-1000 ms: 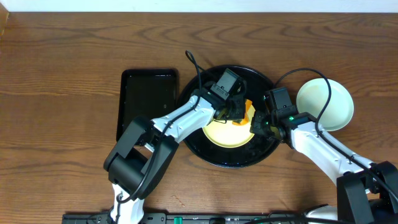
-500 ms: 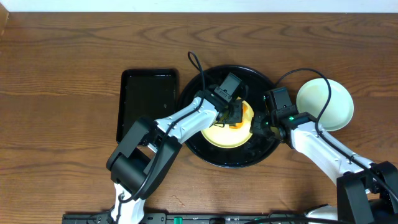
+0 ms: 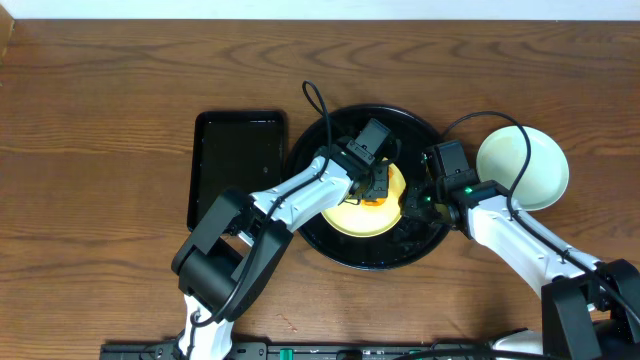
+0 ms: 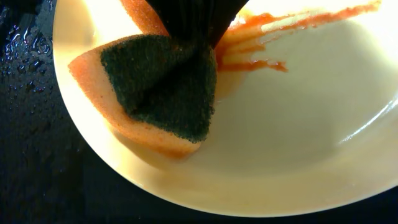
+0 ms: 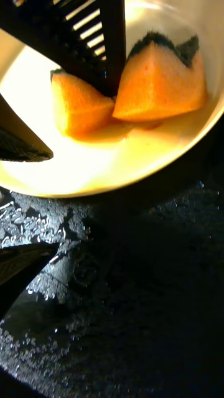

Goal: Clean dirty plates on tray and stack at the side
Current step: 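Wipe the sponge across the yellow plate's sauce while right gripper holds rim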

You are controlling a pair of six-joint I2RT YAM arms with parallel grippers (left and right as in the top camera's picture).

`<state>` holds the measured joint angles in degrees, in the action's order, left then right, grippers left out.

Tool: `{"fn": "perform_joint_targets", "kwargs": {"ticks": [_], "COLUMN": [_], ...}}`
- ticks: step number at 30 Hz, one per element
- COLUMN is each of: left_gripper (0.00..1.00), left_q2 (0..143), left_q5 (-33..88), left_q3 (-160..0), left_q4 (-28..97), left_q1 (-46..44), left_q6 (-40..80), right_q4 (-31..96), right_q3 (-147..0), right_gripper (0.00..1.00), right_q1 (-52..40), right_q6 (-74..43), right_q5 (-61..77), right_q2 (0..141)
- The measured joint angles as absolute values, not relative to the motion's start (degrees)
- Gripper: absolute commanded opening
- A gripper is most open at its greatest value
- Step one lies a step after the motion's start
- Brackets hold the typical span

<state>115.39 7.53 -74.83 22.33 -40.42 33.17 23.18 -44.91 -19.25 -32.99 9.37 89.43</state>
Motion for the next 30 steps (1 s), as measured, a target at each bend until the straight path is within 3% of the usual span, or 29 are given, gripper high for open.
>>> {"fn": "perform_joint_targets", "kwargs": {"ticks": [19, 30], "left_gripper": [0.08, 0.08], "left_q2": [115.39, 115.57], "left_q5": [8.84, 17.15], "left_q3": [-74.83, -74.65], "left_q4": [21.93, 18.31], "left_q1": [-40.42, -39.86], "left_q6": [32.18, 29.56], "right_q4": [21.39, 21.19], "right_q3": [-44.91, -44.91], "right_gripper": [0.01, 0.01], "right_q1": [-20.47, -20.49], "right_q6": [-34.83, -35.40], "right_q5": [11.22, 10.70], "right_q2": [93.54, 93.54]}}
